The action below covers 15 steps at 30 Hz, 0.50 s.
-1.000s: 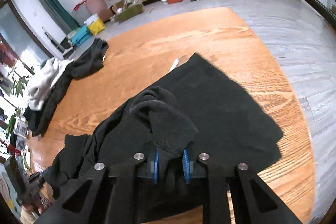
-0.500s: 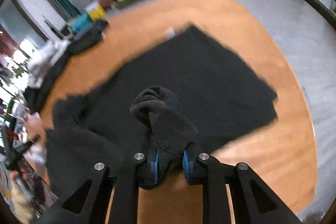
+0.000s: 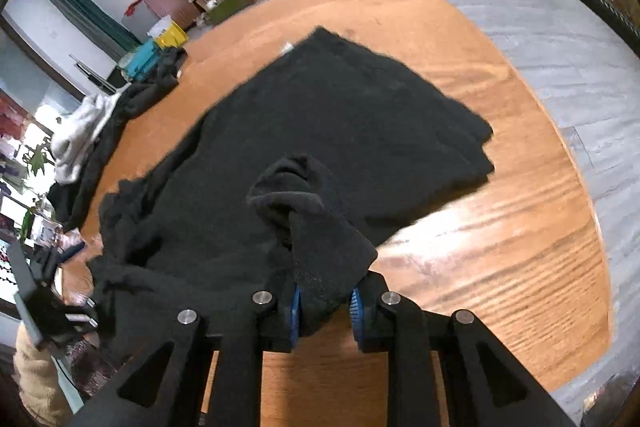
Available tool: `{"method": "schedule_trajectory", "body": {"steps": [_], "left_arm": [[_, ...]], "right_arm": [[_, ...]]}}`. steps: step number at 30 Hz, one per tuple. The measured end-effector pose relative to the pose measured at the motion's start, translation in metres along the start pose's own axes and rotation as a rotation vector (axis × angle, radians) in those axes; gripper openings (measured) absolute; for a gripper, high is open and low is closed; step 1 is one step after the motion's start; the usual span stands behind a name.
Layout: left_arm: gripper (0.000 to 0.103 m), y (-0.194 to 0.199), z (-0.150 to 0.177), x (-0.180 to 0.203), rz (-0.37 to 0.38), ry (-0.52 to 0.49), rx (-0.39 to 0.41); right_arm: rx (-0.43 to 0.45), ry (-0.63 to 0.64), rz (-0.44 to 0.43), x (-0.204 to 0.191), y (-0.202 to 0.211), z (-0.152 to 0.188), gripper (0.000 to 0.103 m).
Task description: Fold clothes
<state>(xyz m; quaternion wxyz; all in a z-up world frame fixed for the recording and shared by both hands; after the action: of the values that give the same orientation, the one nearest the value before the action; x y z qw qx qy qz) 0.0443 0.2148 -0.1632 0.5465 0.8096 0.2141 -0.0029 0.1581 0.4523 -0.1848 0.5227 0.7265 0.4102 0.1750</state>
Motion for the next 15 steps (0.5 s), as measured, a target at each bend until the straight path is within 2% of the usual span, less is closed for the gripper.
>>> {"method": "schedule_trajectory", "body": {"steps": [1, 2, 3, 4, 5, 7, 8, 10, 12, 15], "left_arm": [[0.071, 0.006, -0.001, 0.0, 0.036, 0.022, 0.038], [0.062, 0.011, 0.0, -0.002, 0.072, 0.049, 0.067], [0.056, 0.017, -0.001, -0.006, 0.144, 0.103, 0.105], [0.038, 0.016, -0.001, -0.012, 0.175, 0.145, 0.118], [0.022, 0.012, -0.002, -0.015, 0.174, 0.163, 0.108], [0.018, -0.005, 0.0, -0.014, 0.099, 0.127, 0.025], [0.014, -0.012, 0.001, -0.011, 0.09, 0.109, 0.014], [0.009, -0.012, 0.0, -0.014, 0.109, 0.161, 0.051], [0.008, -0.002, 0.0, -0.034, 0.093, 0.283, 0.133], [0.007, 0.026, 0.015, -0.083, 0.046, 0.575, 0.264]], "right_arm": [[0.01, 0.001, -0.005, -0.002, 0.002, -0.005, 0.021], [0.02, 0.003, -0.009, -0.004, 0.005, -0.01, 0.021], [0.03, 0.006, -0.007, -0.007, 0.006, -0.016, 0.021], [0.041, 0.013, -0.006, -0.011, 0.009, -0.023, 0.021], [0.055, 0.022, -0.009, -0.017, 0.012, -0.03, 0.021], [0.083, 0.041, -0.017, -0.03, 0.018, -0.044, 0.021], [0.099, 0.054, -0.023, -0.037, 0.023, -0.052, 0.021], [0.133, 0.08, -0.035, -0.053, 0.032, -0.069, 0.021], [0.179, 0.117, -0.042, -0.074, 0.045, -0.092, 0.021], [0.272, 0.16, -0.06, -0.108, 0.073, -0.13, 0.021]]}}
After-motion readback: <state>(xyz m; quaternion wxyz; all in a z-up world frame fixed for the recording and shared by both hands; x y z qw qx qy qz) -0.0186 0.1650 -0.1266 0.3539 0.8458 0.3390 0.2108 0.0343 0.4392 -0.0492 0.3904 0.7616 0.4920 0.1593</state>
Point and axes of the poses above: each gripper's, at about its wrist camera, not at the fingertips, and y roughly against the way its jaws point, x to its right, z to its underside, the point moved 3 cm from there along -y, roughly the way its jaws point, and after that the axes turned 10 degrees about z, right-handed, at the moved point
